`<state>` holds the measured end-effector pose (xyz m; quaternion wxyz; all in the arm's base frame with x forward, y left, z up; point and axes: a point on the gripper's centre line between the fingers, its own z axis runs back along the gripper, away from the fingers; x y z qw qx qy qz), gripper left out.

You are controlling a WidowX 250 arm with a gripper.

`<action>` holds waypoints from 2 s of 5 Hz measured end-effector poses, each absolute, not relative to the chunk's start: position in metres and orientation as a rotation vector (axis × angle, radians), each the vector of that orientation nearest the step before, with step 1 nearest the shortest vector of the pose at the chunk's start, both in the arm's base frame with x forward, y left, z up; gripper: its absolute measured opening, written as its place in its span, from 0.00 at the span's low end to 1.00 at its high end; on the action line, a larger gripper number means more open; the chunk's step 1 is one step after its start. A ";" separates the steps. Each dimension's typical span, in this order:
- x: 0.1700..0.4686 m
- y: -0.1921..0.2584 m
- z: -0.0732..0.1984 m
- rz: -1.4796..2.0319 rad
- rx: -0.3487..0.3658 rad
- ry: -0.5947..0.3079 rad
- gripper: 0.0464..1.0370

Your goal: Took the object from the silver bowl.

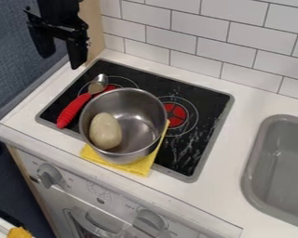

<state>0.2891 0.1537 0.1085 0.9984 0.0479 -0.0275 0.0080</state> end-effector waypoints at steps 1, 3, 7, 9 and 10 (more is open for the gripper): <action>0.286 0.150 0.097 0.014 0.076 -0.024 0.96; 0.263 0.089 0.106 -0.125 0.057 -0.072 0.96; 0.257 0.034 0.058 -0.201 0.070 -0.047 0.96; 0.262 0.043 0.043 -0.186 0.104 0.002 0.96; 0.261 0.049 0.044 -0.163 0.114 0.008 0.96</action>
